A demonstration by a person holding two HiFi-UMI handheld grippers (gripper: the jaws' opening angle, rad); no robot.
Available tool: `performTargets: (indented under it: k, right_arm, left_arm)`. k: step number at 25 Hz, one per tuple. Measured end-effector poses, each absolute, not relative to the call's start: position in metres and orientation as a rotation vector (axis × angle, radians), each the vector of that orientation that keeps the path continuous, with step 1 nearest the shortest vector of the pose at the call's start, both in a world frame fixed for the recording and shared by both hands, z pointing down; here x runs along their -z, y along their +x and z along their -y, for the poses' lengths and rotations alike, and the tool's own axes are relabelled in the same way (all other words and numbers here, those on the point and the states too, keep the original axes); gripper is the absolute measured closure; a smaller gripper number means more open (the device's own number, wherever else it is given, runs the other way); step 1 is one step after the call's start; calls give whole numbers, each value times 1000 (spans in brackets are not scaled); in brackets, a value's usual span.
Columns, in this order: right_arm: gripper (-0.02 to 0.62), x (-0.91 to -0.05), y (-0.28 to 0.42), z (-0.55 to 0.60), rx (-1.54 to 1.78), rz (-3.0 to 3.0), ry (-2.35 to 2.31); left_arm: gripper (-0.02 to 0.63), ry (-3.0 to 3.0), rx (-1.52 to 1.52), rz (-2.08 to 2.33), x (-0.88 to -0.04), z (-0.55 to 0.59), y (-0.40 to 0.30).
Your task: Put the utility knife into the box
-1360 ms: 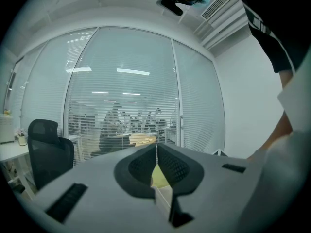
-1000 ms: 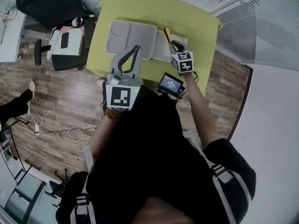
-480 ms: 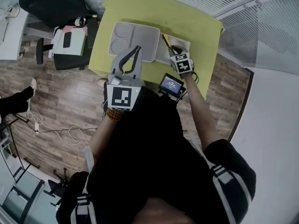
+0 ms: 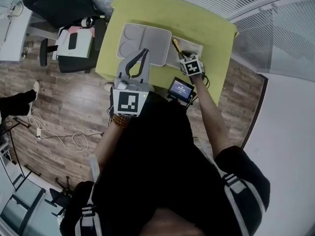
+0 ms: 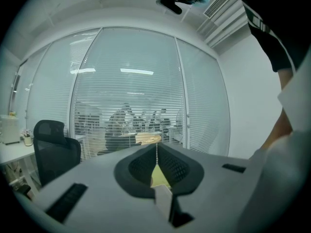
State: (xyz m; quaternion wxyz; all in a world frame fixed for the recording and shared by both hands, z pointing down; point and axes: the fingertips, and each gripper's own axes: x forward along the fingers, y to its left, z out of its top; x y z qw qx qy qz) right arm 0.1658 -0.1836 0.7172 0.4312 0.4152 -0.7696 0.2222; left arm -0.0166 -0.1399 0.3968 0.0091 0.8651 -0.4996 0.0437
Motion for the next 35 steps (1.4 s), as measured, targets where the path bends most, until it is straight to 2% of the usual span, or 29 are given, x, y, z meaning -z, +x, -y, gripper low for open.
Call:
performTargets:
  k: [35]
  right_arm:
    - [551,-744,164,182,-616,1841,1006]
  left_arm:
    - [588,2678,-211,1542,-411,137,-23]
